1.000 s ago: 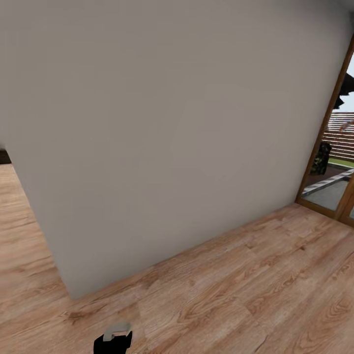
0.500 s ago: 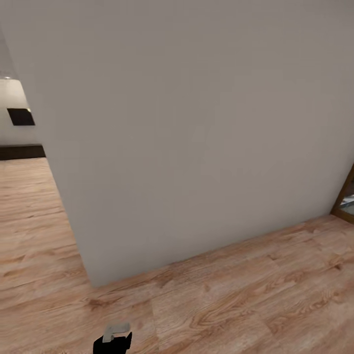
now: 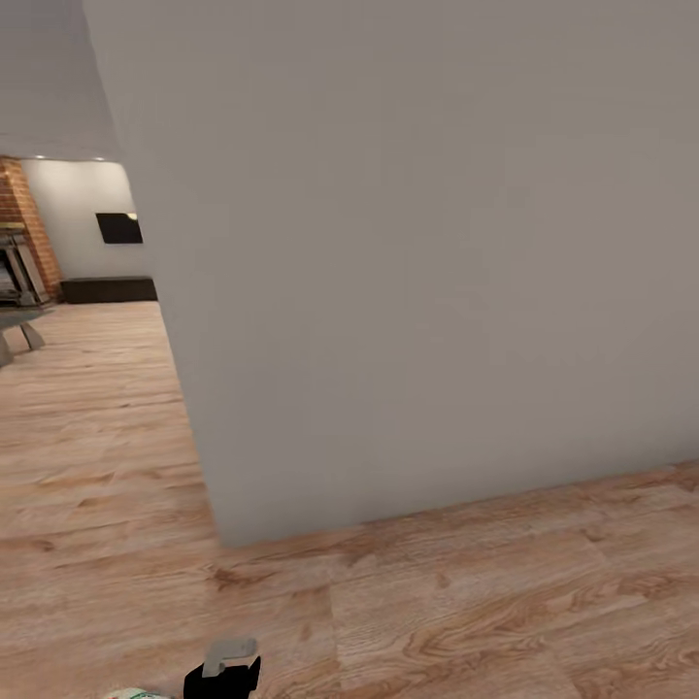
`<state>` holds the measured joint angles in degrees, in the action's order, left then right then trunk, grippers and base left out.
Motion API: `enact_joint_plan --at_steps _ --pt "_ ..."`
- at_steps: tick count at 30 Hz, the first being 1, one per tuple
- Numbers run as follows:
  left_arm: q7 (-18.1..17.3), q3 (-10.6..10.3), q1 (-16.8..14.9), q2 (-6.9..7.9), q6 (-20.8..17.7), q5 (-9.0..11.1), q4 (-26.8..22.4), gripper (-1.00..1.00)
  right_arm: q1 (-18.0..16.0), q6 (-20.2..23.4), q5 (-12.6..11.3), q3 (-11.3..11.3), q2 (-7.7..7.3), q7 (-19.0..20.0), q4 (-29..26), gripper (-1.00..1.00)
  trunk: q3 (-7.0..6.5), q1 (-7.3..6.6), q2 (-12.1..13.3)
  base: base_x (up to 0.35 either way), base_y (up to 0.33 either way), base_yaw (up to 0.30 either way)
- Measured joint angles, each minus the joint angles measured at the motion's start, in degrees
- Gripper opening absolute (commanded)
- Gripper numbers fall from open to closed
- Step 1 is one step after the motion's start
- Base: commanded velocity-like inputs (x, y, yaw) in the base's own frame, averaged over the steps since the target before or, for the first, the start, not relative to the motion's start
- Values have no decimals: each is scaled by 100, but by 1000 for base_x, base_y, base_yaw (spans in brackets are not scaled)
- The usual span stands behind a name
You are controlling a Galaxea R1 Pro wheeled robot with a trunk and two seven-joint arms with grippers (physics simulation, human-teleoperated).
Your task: Pick up the two gym shoes and the two sandals from the corridor floor and place them onto the hallstand (shoe rack) in the corridor, making sure they are on the rack and not on the floor. Arrange them so the two gym shoes are next to each other and the two sandals are next to each other.
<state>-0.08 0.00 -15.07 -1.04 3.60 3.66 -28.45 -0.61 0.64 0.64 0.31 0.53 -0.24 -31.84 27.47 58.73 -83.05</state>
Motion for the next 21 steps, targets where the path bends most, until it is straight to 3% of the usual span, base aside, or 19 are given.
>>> enact_joint_plan --at_steps 9,21 --pt "0 2 0 0 0 0 0 100 0 0 0 -1 0 0 0 100 20 -2 0 48 0 300" --pt "0 0 0 0 0 0 0 100 0 0 0 -3 -3 0 0 100 46 -4 0 326 -9 300"
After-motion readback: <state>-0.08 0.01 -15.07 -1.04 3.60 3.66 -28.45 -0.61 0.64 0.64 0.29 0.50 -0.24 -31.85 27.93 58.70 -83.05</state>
